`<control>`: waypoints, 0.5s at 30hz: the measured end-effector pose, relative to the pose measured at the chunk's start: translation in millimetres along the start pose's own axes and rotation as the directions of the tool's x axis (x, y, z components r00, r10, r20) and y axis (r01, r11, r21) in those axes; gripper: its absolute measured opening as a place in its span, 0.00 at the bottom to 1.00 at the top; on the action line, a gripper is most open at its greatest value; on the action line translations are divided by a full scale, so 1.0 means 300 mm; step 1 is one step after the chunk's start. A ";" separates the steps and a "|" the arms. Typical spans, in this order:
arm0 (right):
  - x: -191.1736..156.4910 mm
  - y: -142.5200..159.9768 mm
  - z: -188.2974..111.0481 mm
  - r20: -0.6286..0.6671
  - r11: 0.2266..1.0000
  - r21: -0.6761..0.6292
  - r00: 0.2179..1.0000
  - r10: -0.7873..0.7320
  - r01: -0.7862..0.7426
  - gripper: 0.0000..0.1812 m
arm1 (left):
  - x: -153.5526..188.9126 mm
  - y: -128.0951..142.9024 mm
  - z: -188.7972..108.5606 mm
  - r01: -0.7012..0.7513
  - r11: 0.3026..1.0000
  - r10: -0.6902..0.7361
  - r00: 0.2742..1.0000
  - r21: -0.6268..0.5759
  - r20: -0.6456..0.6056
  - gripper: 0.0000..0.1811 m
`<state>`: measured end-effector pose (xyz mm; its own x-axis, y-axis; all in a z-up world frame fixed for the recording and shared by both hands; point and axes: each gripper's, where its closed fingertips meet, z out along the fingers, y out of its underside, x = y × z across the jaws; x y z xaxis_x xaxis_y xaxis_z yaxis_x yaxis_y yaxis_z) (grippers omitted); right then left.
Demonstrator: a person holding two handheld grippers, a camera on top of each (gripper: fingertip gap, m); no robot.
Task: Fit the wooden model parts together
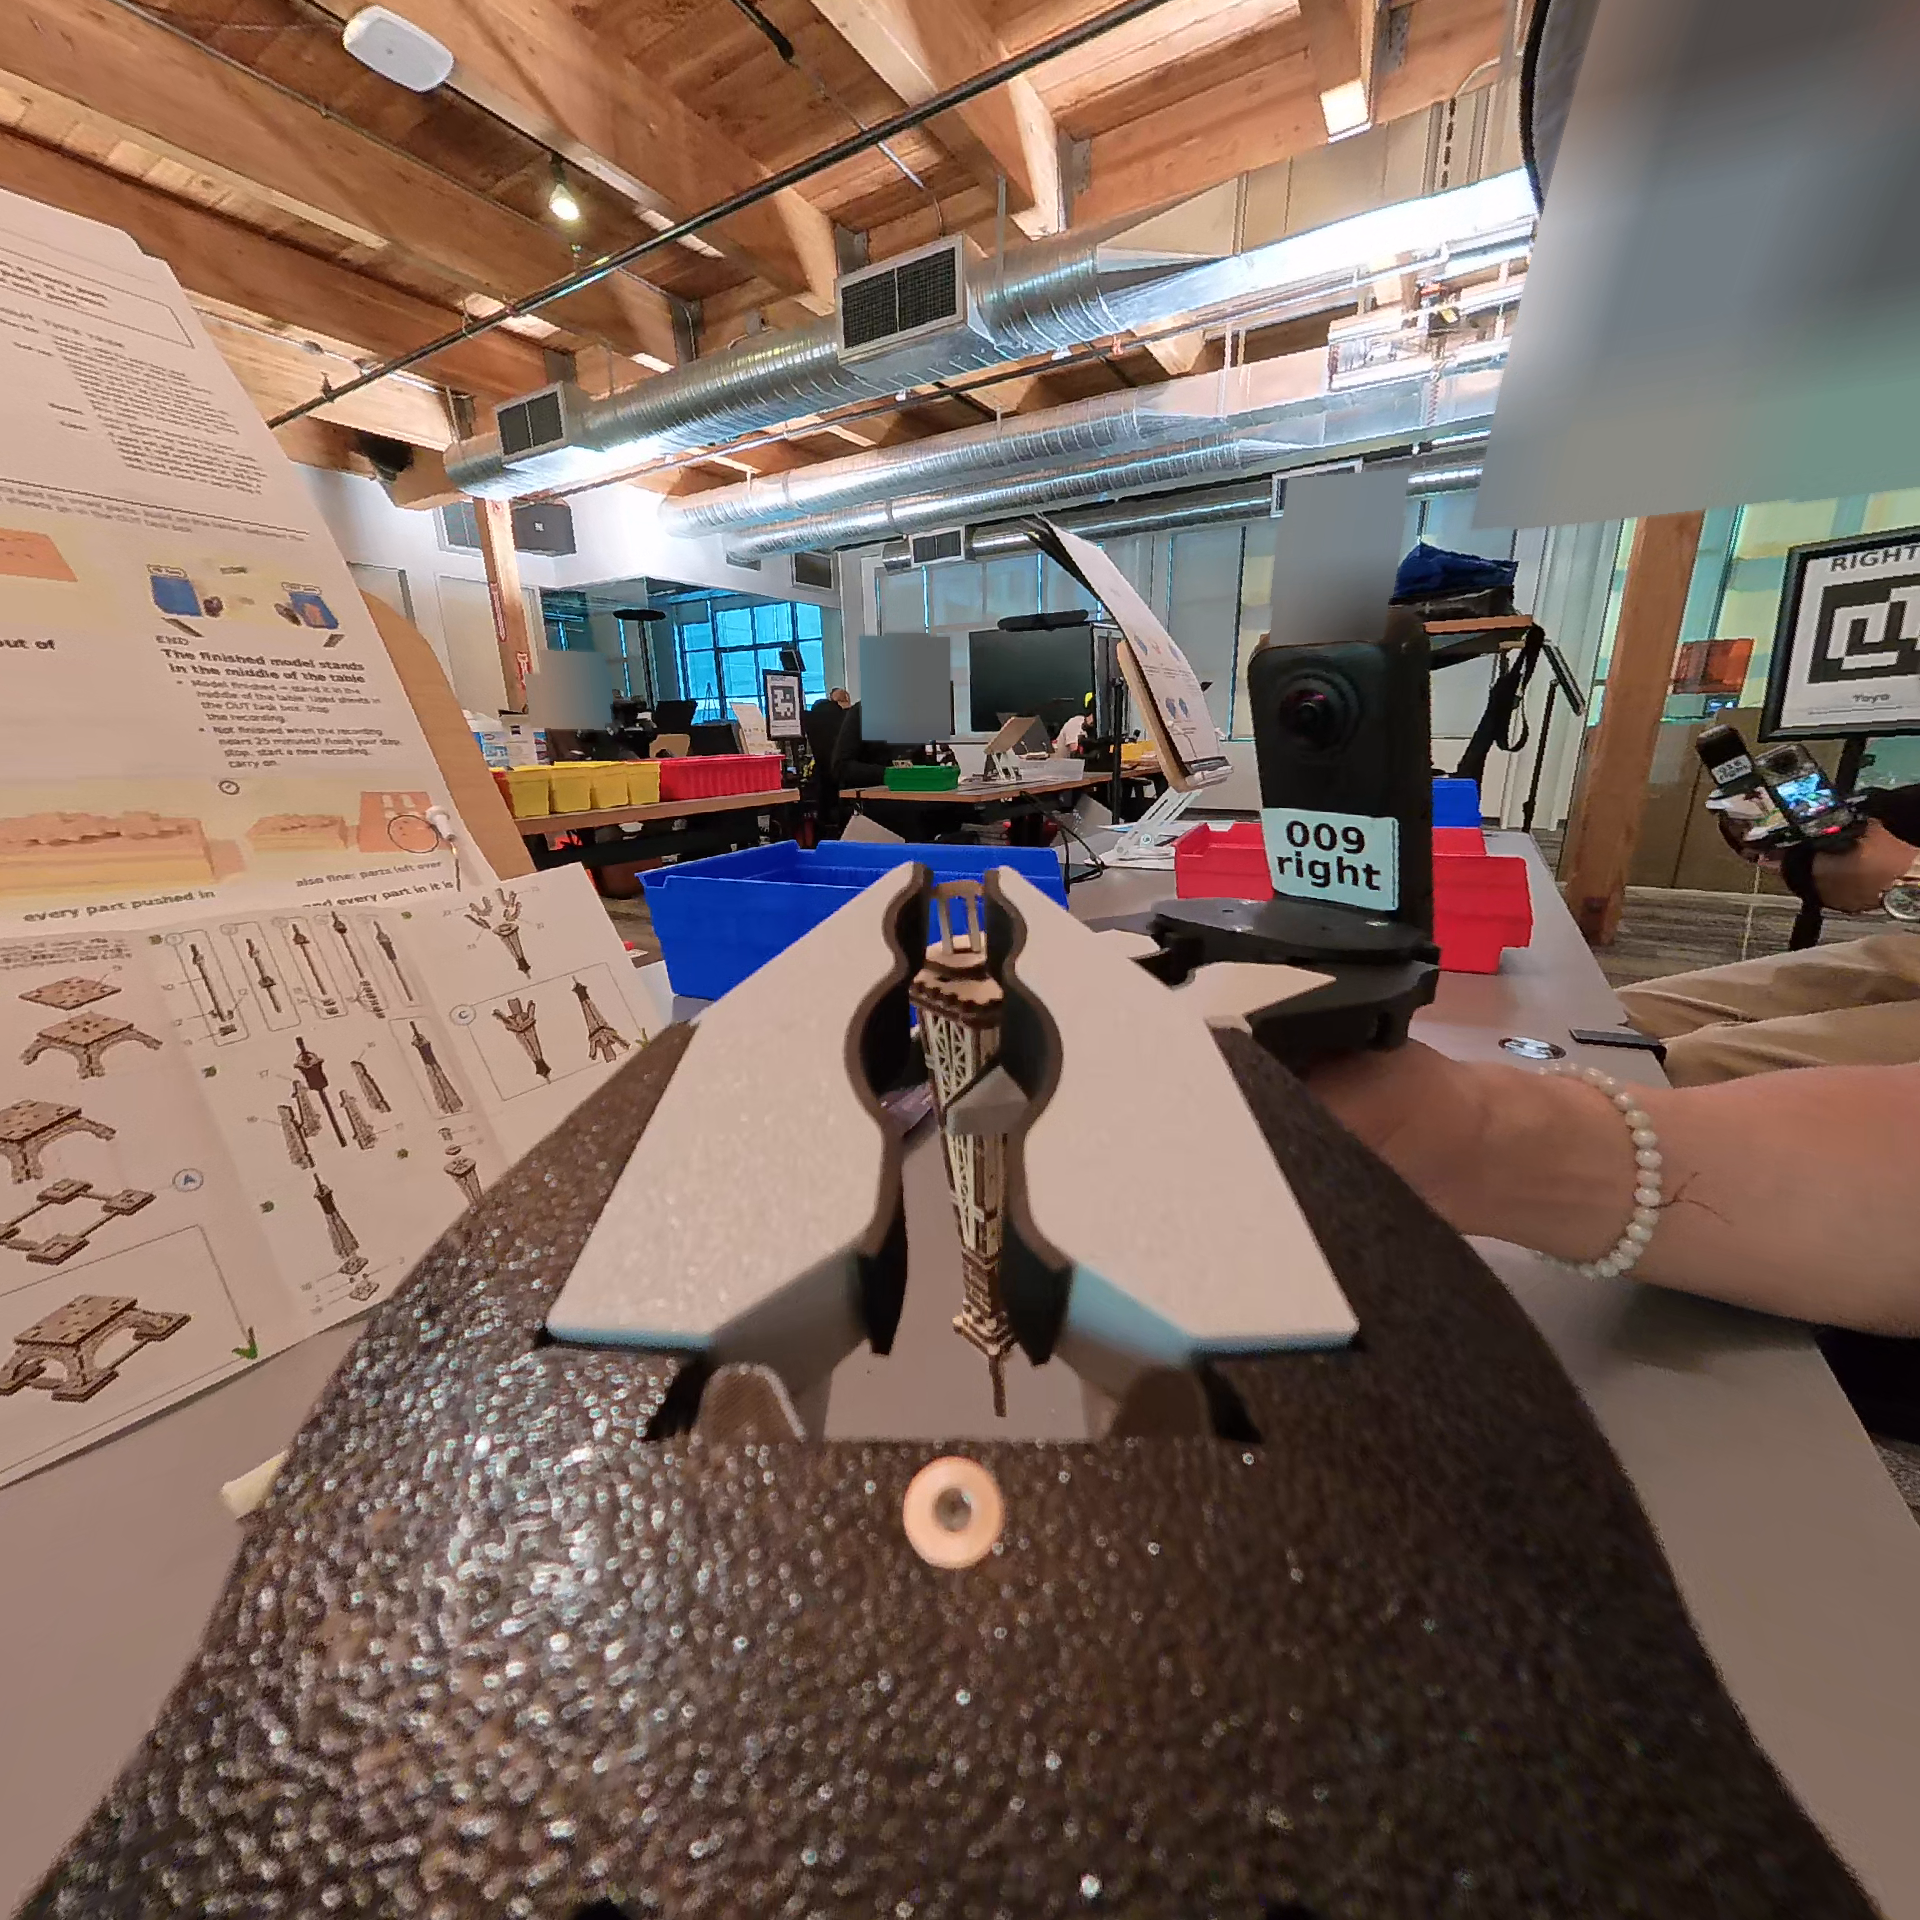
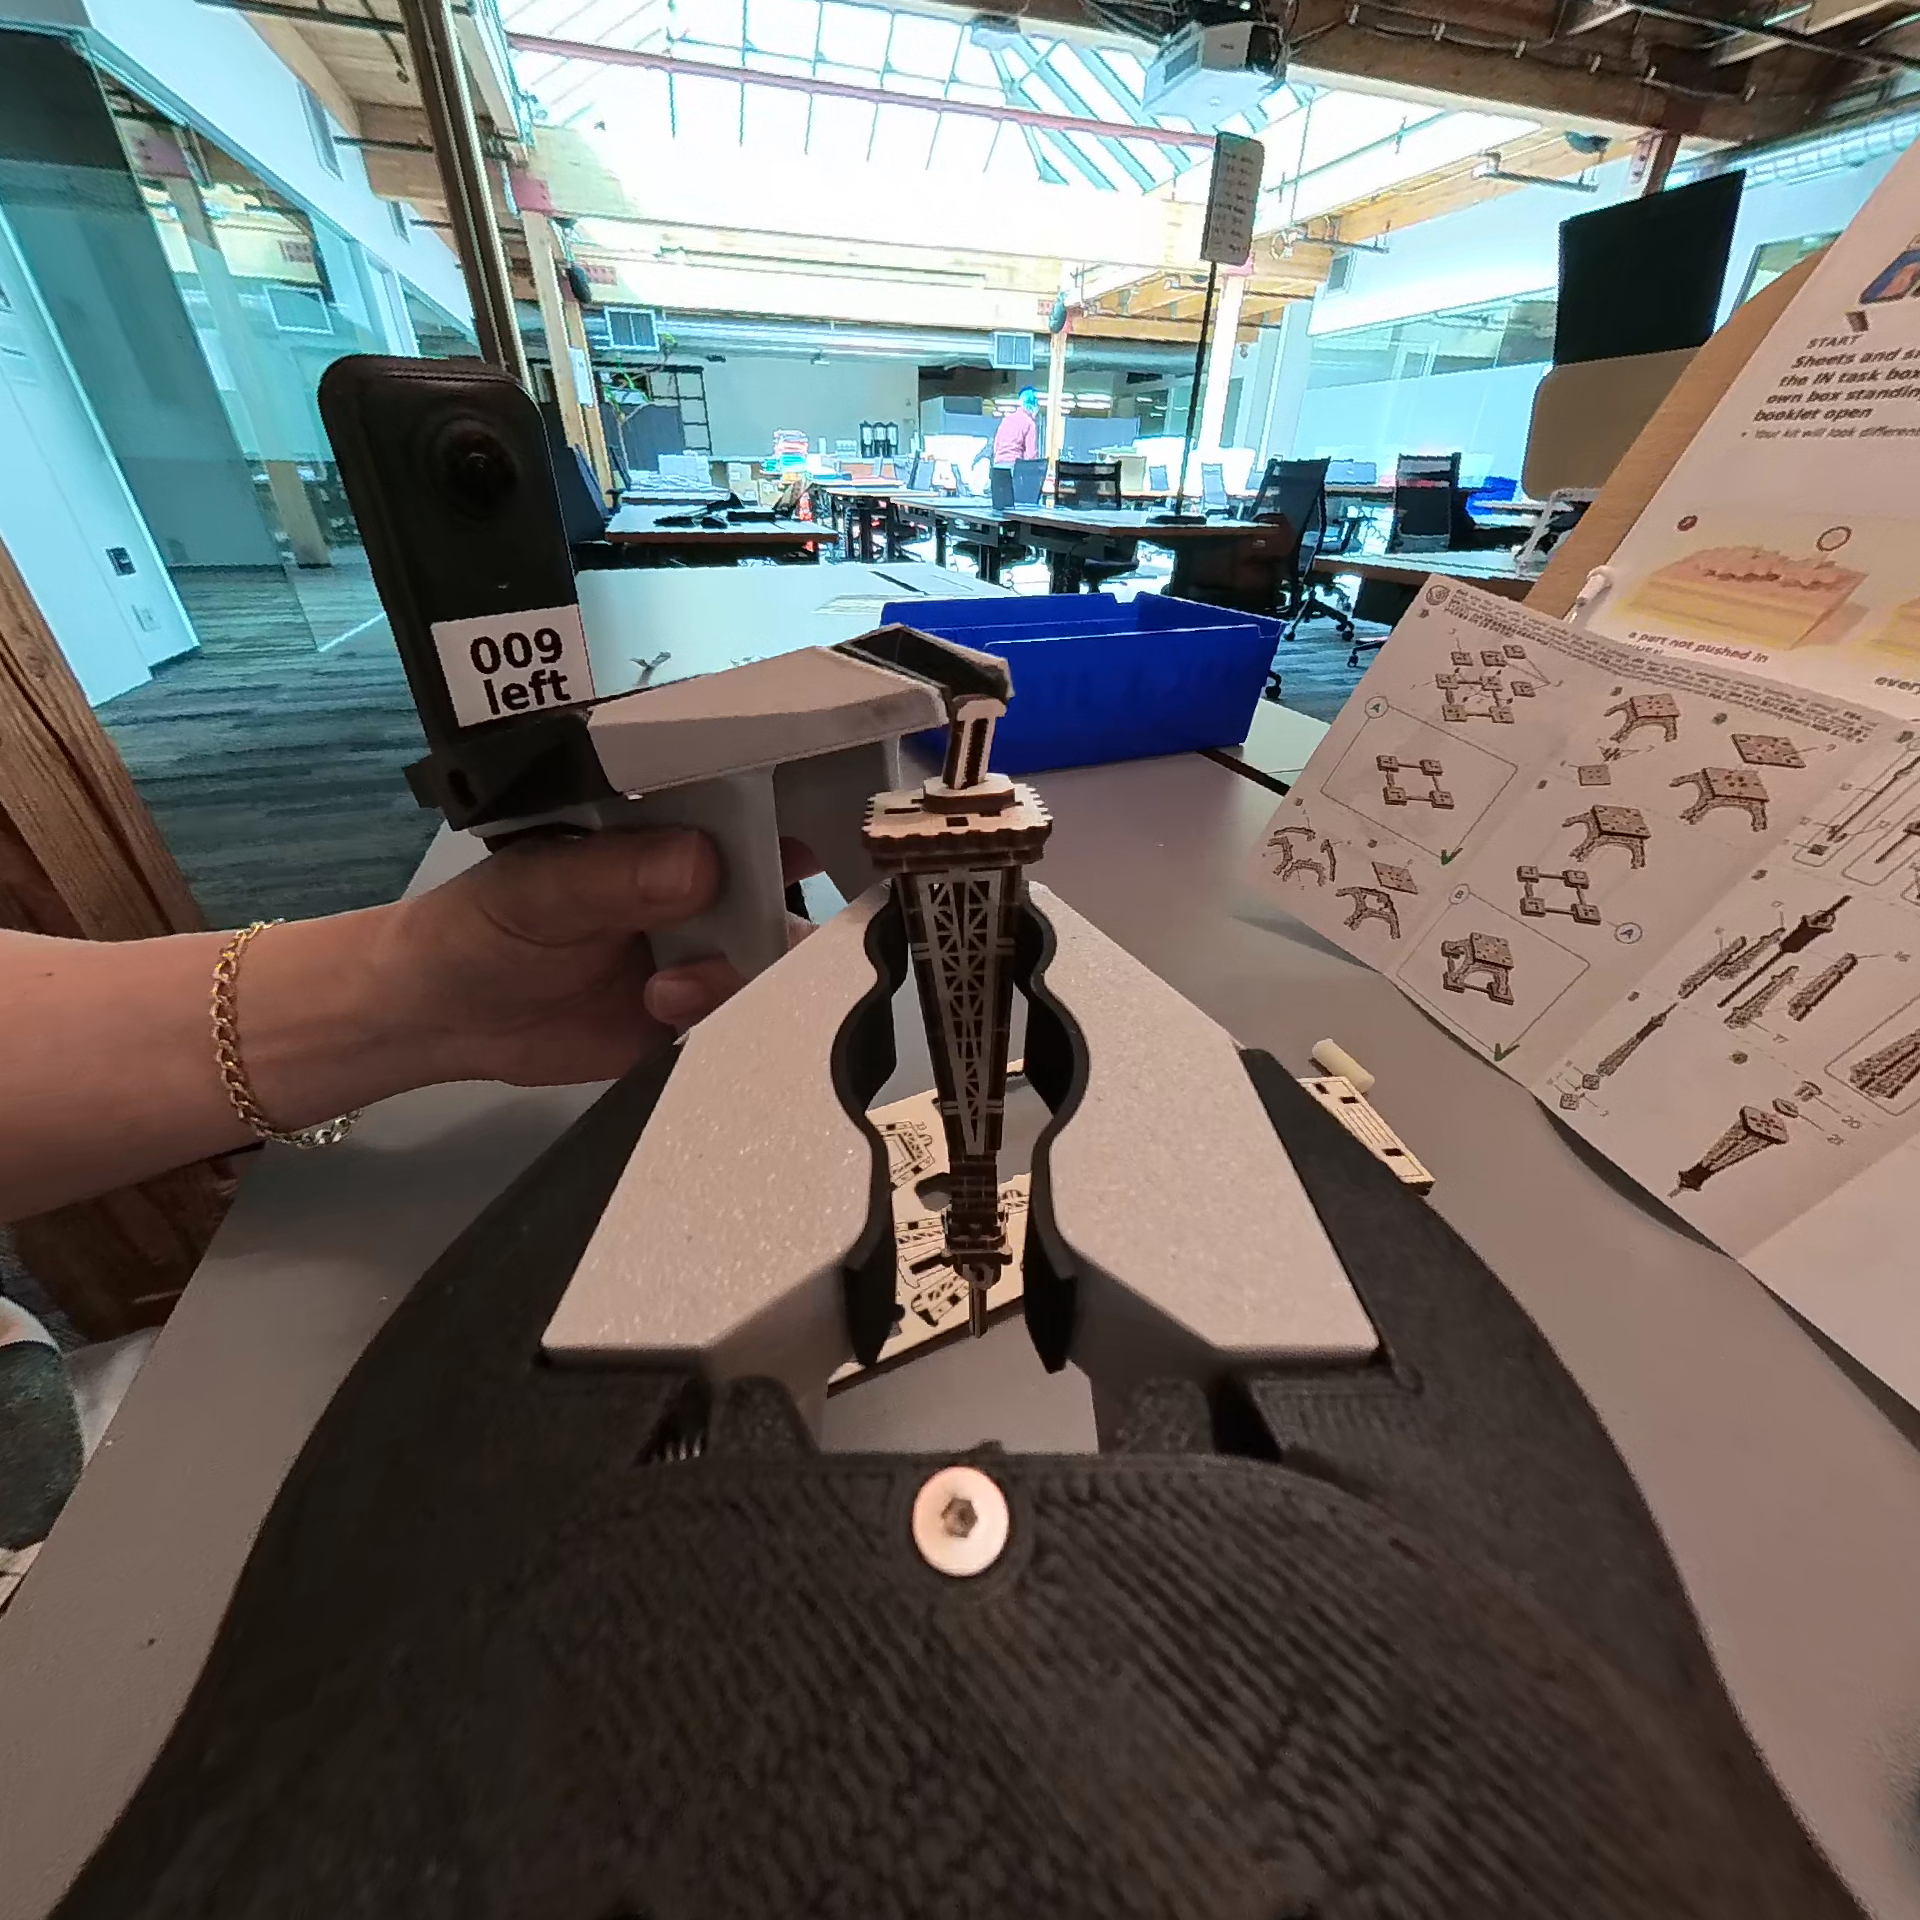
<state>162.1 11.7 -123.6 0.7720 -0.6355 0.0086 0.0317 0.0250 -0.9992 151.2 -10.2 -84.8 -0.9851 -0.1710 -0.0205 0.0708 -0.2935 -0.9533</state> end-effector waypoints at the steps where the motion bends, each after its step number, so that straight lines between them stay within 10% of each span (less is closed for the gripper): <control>1: 0.000 0.001 0.000 -0.003 1.000 -0.001 1.000 -0.003 0.003 0.09 | 0.000 0.001 0.000 -0.001 1.000 0.001 1.000 -0.001 0.002 0.04; 15: -0.002 -0.002 -0.002 0.003 1.000 0.002 1.000 0.006 -0.006 0.09 | 0.014 0.015 0.012 -0.014 1.000 0.013 0.999 0.007 0.034 0.00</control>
<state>161.3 11.6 -122.9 0.7741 -0.6330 0.0029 0.0285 0.0303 -0.9991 147.9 -15.5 -88.2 -0.9781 -0.2067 -0.0230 0.0853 -0.2977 -0.9509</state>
